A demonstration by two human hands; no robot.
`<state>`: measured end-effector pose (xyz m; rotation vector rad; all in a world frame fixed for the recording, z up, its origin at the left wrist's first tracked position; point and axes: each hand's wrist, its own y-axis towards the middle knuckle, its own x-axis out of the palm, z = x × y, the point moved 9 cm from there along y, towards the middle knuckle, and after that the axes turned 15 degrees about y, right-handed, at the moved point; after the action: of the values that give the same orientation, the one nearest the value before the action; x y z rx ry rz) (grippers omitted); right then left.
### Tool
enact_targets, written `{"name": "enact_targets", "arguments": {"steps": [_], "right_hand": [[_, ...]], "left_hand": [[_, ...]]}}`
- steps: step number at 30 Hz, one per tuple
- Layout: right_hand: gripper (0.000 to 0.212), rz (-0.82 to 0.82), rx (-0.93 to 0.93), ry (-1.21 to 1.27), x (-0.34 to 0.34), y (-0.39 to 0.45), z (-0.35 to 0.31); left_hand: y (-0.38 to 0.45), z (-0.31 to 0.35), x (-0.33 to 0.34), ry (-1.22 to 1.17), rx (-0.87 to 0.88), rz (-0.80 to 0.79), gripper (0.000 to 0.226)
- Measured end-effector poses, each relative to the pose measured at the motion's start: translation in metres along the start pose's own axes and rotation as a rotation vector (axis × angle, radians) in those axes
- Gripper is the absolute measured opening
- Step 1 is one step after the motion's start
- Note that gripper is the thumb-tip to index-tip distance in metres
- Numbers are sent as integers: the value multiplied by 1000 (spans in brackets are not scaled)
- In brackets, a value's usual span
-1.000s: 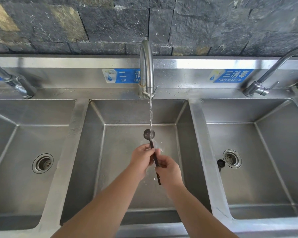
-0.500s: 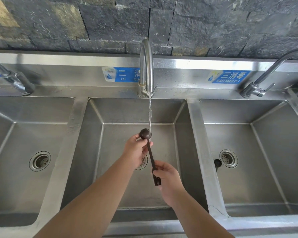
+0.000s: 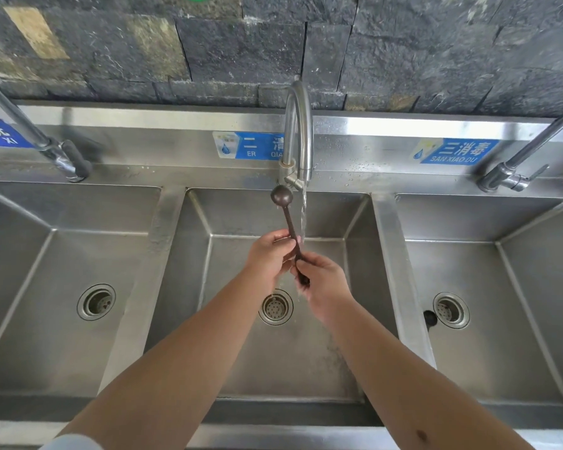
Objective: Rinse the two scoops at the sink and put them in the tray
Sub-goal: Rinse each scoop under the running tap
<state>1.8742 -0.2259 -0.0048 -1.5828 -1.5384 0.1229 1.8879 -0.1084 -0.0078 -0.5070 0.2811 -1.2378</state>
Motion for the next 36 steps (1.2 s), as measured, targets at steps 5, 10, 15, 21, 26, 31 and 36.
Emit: {"name": "enact_targets", "arguments": {"steps": [5, 10, 15, 21, 26, 31, 36], "right_hand": [[29, -62, -31, -41, 23, 10, -12], [36, -108, -27, 43, 29, 4, -15], [43, -146, 18, 51, 12, -20, -11], [32, -10, -19, -17, -41, -54, 3], [33, 129, -111, -173, -93, -81, 18], [34, 224, -247, -658, -106, -99, 25], [28, 251, -397, -845, -103, -114, 19]], "left_hand": [[-2, 10, -9, 123, 19, 19, 31], [-2, 18, -5, 112, 35, 46, 29], [-6, 10, 5, 136, 22, 3, 16], [-24, -33, 20, 110, -110, -75, 14], [-53, -80, 34, 119, -277, -184, 22], [-70, -99, 43, 154, -345, -245, 14], [-78, -110, 56, 165, -399, -320, 15]]}}
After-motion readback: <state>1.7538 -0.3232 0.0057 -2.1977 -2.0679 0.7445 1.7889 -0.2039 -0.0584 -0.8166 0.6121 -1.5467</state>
